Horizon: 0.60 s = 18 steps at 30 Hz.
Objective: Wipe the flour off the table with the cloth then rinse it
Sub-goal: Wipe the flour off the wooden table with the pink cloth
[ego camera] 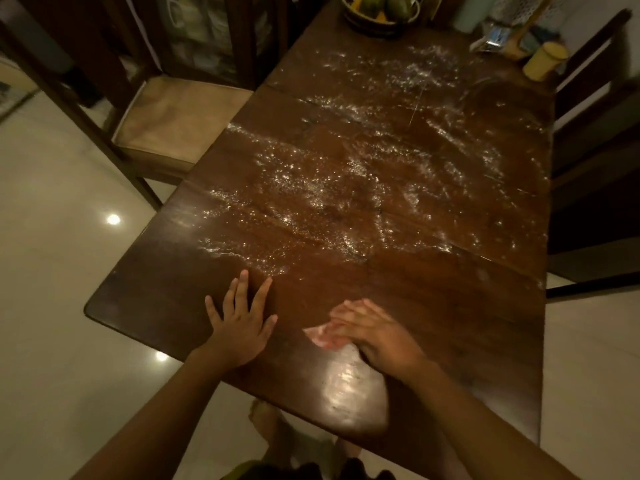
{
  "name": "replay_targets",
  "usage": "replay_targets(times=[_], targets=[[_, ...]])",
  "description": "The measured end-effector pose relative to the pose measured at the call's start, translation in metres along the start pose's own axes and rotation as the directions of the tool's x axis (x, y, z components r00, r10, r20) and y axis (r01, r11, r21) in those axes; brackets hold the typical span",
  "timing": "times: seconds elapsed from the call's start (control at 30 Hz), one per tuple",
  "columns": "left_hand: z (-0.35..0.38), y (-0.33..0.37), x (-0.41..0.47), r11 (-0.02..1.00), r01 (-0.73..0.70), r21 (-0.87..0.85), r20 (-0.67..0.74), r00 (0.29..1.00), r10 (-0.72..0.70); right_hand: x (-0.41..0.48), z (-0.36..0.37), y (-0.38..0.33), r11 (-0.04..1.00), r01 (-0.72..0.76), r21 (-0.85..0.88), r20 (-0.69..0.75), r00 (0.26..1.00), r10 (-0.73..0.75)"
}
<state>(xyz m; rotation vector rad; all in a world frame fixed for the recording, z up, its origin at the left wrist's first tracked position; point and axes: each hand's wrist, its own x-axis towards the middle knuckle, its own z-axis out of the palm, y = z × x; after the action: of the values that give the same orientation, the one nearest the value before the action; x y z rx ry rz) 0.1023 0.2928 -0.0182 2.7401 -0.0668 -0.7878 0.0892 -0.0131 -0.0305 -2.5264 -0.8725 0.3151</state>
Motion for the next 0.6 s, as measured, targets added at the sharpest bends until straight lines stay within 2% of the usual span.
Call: replay_targets(times=[0.07,0.13,0.2,0.23,0.27,0.3,0.37,0.4,0.47,0.5,0.53,0.6], targets=[[0.006,0.008,-0.005,1.0,0.002,0.003,0.03,1.0,-0.003,-0.023,-0.017,0.034,0.976,-0.212,0.05,-0.079,0.973,0.215],[0.013,0.014,-0.008,1.0,0.012,-0.011,0.051,0.999,-0.011,-0.019,-0.03,0.05,0.87,-0.473,0.136,-0.159,0.857,0.491],[0.017,0.018,-0.009,0.999,0.028,-0.021,0.057,0.998,-0.027,0.006,-0.032,0.045,0.761,-0.634,0.136,-0.243,0.723,0.646],[0.018,0.019,-0.009,0.999,0.035,-0.019,0.057,0.998,-0.034,0.019,-0.028,0.038,0.754,-0.649,0.101,-0.284,0.708,0.647],[0.017,0.02,-0.008,0.999,0.042,-0.02,0.061,0.997,-0.041,0.029,-0.024,0.03,0.785,-0.616,0.062,-0.297,0.74,0.604],[0.015,0.021,-0.008,0.999,0.048,-0.023,0.067,0.997,-0.046,0.036,-0.018,0.023,0.845,-0.533,0.024,-0.272,0.81,0.519],[0.013,0.022,-0.008,0.998,0.058,-0.027,0.081,0.995,-0.056,0.035,-0.006,0.009,0.963,-0.266,-0.036,-0.122,0.958,0.26],[0.012,0.023,-0.009,0.997,0.065,-0.029,0.084,0.995,-0.063,0.028,-0.005,0.006,0.989,-0.135,-0.054,-0.041,0.99,0.133],[0.012,0.024,-0.009,0.996,0.08,-0.031,0.082,0.994,-0.077,0.013,-0.012,0.015,0.991,0.058,-0.123,0.04,0.998,-0.053],[0.012,0.025,-0.008,0.996,0.088,-0.035,0.083,0.993,-0.084,0.007,-0.02,0.025,0.982,0.095,-0.161,0.033,0.995,-0.091],[0.011,0.025,-0.008,0.995,0.095,-0.038,0.086,0.992,-0.092,0.003,-0.025,0.04,0.982,0.072,-0.174,0.003,0.997,-0.072],[0.011,0.025,-0.006,0.993,0.107,-0.044,0.097,0.99,-0.102,0.002,-0.039,0.073,0.99,-0.116,-0.084,-0.169,0.981,0.1]])
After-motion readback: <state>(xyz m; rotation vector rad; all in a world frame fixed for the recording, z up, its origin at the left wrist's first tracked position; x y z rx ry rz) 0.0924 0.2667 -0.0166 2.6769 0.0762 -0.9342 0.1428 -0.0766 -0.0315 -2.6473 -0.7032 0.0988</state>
